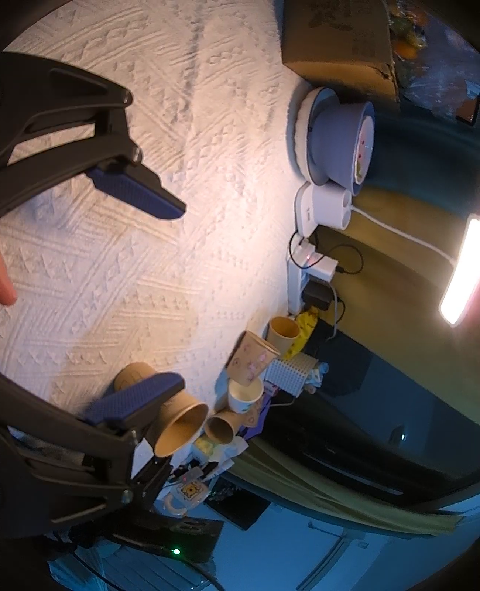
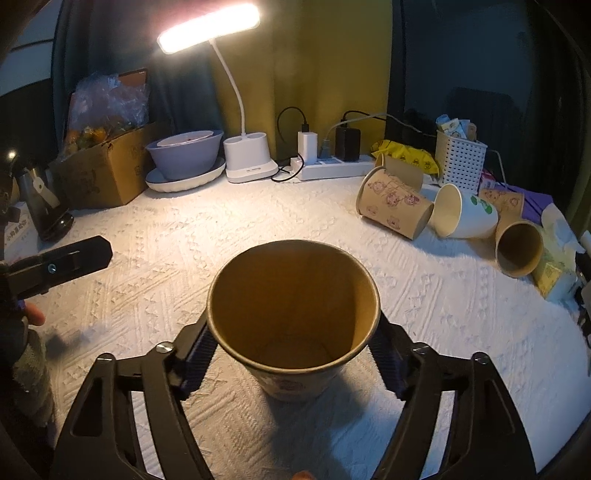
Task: Flip cup upright
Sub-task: 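Lower the upright cup onto the table with the right gripper, then open the right gripper and withdraw it from the cup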
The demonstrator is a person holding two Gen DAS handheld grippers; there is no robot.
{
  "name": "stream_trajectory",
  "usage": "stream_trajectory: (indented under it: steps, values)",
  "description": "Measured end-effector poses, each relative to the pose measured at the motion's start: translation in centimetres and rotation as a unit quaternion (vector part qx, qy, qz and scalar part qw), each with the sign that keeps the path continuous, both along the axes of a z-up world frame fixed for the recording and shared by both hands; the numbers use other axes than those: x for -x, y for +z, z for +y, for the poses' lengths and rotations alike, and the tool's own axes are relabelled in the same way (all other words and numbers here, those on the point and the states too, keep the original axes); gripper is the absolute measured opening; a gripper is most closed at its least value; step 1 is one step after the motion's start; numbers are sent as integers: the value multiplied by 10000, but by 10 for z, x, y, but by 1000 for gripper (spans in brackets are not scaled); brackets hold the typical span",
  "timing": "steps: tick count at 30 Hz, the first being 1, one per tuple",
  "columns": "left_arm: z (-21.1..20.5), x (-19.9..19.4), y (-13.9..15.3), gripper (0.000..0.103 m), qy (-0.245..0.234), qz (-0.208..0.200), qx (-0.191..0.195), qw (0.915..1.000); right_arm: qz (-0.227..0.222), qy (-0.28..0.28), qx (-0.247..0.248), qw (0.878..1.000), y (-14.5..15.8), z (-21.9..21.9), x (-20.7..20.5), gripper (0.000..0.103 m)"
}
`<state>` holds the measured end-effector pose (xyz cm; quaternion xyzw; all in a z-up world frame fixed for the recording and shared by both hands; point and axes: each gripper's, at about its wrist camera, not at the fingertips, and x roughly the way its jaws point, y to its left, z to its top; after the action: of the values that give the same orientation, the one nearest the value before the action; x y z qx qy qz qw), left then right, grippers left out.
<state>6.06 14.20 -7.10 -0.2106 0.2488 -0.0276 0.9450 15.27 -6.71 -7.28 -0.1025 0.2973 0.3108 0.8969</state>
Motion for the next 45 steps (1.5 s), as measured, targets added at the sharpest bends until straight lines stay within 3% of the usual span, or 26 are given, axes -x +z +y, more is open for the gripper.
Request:
stream_trajectory:
  steps: [19,34,45]
  values:
    - [-30,14,23,86,38,-194,-775,9968,167,-149,-231,9995,27,-26,15,80]
    - [-57,38,70,86,119,-653,-1586,9851,-19,-295,-574,9979,66,-55,35,80]
    - [-87,57,101,86,1,-996,-1738,9797,-447,-365,-819,9950,109,-82,58,80]
